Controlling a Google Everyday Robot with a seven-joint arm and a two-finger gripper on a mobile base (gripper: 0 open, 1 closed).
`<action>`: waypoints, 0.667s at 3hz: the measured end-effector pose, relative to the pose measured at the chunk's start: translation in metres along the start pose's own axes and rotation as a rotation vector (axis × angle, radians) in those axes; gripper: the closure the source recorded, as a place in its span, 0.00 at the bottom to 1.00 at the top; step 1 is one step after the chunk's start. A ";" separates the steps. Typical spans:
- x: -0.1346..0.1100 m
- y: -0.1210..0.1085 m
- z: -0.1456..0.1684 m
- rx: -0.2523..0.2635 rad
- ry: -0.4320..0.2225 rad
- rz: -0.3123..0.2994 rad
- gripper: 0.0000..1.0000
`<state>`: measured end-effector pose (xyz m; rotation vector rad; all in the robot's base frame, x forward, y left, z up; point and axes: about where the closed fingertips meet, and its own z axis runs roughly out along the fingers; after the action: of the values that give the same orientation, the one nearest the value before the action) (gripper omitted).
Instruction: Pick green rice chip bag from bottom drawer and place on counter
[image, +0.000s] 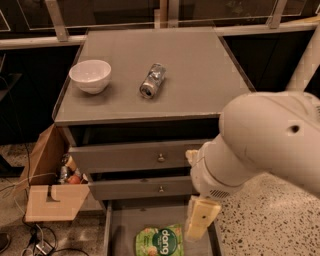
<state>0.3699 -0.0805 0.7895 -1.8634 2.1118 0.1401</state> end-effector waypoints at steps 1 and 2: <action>-0.002 0.016 0.048 -0.036 -0.016 0.007 0.00; 0.007 0.015 0.115 -0.039 -0.040 -0.023 0.00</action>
Offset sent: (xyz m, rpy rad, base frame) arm 0.0041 0.0342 -0.1333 0.0553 0.0210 0.0449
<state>0.3742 -0.0531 0.6768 -1.8898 2.0747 0.2131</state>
